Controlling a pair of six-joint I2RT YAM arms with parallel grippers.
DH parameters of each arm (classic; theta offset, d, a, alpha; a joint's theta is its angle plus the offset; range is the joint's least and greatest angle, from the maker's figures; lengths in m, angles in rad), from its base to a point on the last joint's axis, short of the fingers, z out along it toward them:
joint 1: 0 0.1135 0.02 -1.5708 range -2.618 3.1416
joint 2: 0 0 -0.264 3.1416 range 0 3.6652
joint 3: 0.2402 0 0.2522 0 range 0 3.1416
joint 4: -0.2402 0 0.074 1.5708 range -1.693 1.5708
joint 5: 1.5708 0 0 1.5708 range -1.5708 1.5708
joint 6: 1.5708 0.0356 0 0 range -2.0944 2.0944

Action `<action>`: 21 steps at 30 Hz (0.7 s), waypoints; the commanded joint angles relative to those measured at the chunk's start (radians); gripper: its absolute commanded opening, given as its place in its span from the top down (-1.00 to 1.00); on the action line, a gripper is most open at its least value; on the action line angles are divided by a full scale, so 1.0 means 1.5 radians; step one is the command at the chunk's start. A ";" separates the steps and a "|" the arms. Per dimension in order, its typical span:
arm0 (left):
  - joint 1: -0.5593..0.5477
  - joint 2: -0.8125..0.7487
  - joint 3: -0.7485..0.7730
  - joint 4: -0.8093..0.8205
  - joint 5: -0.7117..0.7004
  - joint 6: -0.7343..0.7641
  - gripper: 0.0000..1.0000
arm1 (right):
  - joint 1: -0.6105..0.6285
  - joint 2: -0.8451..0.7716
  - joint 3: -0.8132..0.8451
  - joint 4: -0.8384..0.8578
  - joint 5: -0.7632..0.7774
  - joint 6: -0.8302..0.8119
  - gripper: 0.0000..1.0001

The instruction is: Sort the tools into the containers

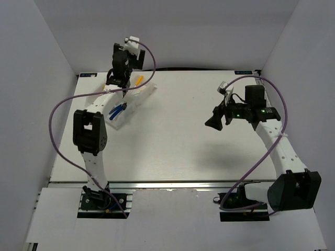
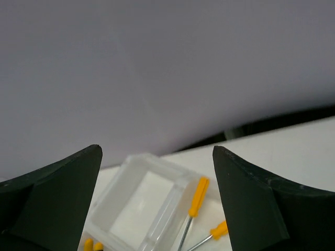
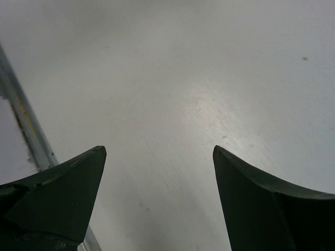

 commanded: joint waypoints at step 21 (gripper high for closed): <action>-0.183 -0.782 -0.643 -0.131 -0.001 -0.535 -0.96 | -0.019 -0.158 0.025 0.053 0.341 0.234 -0.79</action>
